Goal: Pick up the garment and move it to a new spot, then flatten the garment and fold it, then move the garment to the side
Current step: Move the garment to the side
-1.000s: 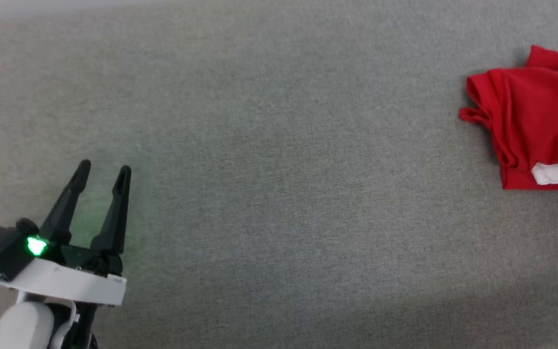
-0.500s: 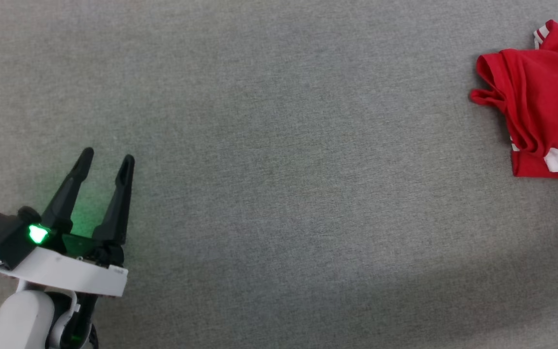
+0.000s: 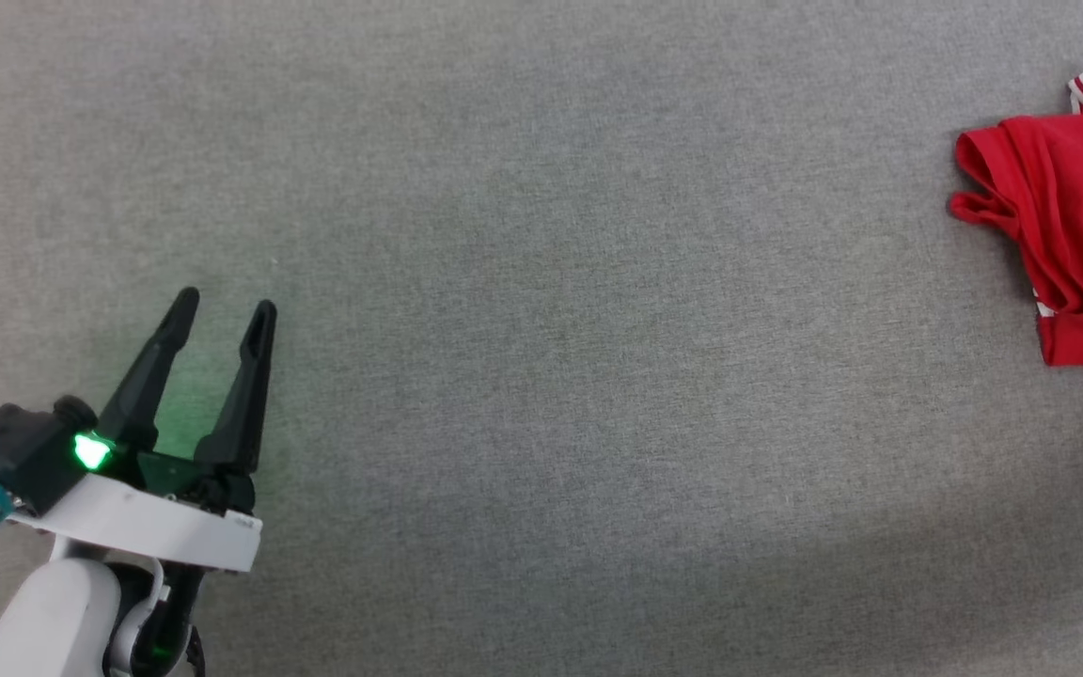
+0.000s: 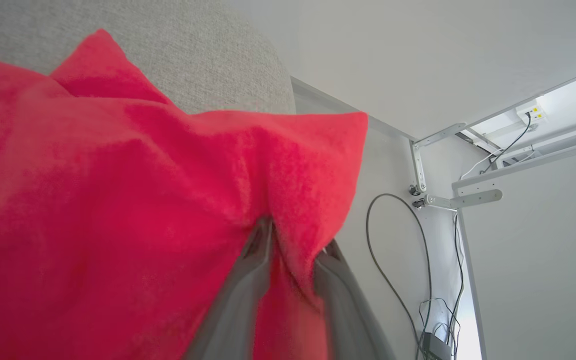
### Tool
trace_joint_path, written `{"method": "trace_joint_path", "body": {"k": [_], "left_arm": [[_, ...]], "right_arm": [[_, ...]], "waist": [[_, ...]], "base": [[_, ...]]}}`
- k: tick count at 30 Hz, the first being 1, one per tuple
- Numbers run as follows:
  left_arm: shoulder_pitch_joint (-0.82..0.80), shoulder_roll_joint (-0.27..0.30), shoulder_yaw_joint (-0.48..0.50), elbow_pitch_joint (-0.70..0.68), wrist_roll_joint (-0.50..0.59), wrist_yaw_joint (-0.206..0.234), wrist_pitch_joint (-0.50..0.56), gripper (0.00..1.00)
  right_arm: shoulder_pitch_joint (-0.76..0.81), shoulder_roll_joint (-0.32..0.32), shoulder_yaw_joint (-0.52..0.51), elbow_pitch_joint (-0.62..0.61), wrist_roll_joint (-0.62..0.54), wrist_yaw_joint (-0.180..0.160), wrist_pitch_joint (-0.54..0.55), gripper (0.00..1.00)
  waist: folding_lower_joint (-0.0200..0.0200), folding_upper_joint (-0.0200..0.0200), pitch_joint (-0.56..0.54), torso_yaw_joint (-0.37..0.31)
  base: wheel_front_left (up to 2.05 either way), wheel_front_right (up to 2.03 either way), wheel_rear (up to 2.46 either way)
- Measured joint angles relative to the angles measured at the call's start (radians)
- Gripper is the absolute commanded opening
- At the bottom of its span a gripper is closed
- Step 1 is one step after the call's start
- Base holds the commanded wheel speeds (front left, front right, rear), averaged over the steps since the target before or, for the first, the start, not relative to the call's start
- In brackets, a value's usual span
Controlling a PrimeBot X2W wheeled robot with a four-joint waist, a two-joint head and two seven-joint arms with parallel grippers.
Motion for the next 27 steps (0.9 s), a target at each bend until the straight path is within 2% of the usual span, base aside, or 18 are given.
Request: {"method": "trace_joint_path", "body": {"k": [12,17,27], "left_arm": [[0.043,-0.035,0.004,0.032,-0.003,0.000,0.000,1.00],[0.081,-0.050,0.014,0.045,-0.006,0.000,0.000,1.00],[0.185,-0.066,0.044,0.077,-0.012,0.000,0.000,1.00]], "right_arm": [[-0.018,0.049,-0.011,0.077,-0.023,0.000,-0.089,1.00],[-0.001,0.087,-0.003,0.072,0.000,0.000,-0.145,1.00],[0.136,0.170,0.017,0.010,0.059,0.000,-0.268,1.00]], "waist": [[0.0000,0.0000,-0.088,0.018],[0.0000,0.0000,-0.155,0.026],[0.0001,0.0000,-0.311,0.048]], "base": [[0.00,0.00,0.00],[0.00,0.00,0.00],[0.00,0.00,0.00]]}}
